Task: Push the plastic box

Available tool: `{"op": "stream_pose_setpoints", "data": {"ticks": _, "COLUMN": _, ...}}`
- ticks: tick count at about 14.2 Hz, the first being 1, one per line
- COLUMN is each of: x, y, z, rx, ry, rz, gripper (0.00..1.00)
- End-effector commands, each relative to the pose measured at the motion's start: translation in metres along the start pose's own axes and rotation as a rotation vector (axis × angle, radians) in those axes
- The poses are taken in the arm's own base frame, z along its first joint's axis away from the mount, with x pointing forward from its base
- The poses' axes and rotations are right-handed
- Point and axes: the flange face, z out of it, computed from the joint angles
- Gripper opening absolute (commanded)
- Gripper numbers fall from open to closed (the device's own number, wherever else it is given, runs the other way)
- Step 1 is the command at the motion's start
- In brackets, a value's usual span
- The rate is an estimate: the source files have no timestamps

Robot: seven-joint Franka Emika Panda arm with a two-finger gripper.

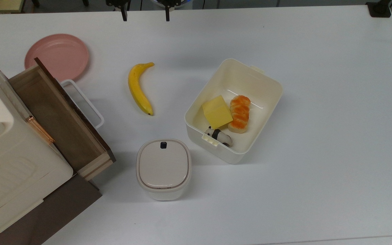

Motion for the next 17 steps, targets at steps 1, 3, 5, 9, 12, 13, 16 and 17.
{"op": "stream_pose_setpoints", "data": {"ticks": 1, "x": -0.0139, "y": 0.0087, "z": -0.0109, "rx": -0.010, "ry": -0.014, "rz": -0.014, "gripper": 1.00}}
{"op": "stream_pose_setpoints", "data": {"ticks": 3, "x": -0.0136, "y": 0.0114, "z": -0.0126, "rx": -0.013, "ry": -0.008, "rz": -0.010, "gripper": 1.00}}
{"op": "stream_pose_setpoints", "data": {"ticks": 5, "x": -0.0135, "y": 0.0106, "z": -0.0133, "rx": -0.013, "ry": -0.006, "rz": -0.011, "gripper": 1.00}}
{"op": "stream_pose_setpoints", "data": {"ticks": 9, "x": -0.0078, "y": 0.0151, "z": -0.0092, "rx": -0.037, "ry": 0.014, "rz": -0.029, "gripper": 1.00}}
{"op": "stream_pose_setpoints", "data": {"ticks": 12, "x": -0.0088, "y": 0.0159, "z": -0.0108, "rx": -0.035, "ry": 0.016, "rz": -0.028, "gripper": 1.00}}
{"op": "stream_pose_setpoints", "data": {"ticks": 13, "x": -0.0091, "y": 0.0168, "z": -0.0112, "rx": -0.035, "ry": 0.015, "rz": -0.026, "gripper": 1.00}}
{"op": "stream_pose_setpoints", "data": {"ticks": 16, "x": -0.0107, "y": 0.0166, "z": -0.0122, "rx": -0.033, "ry": 0.010, "rz": -0.026, "gripper": 1.00}}
{"op": "stream_pose_setpoints", "data": {"ticks": 17, "x": -0.0110, "y": 0.0159, "z": -0.0131, "rx": -0.033, "ry": 0.012, "rz": -0.026, "gripper": 1.00}}
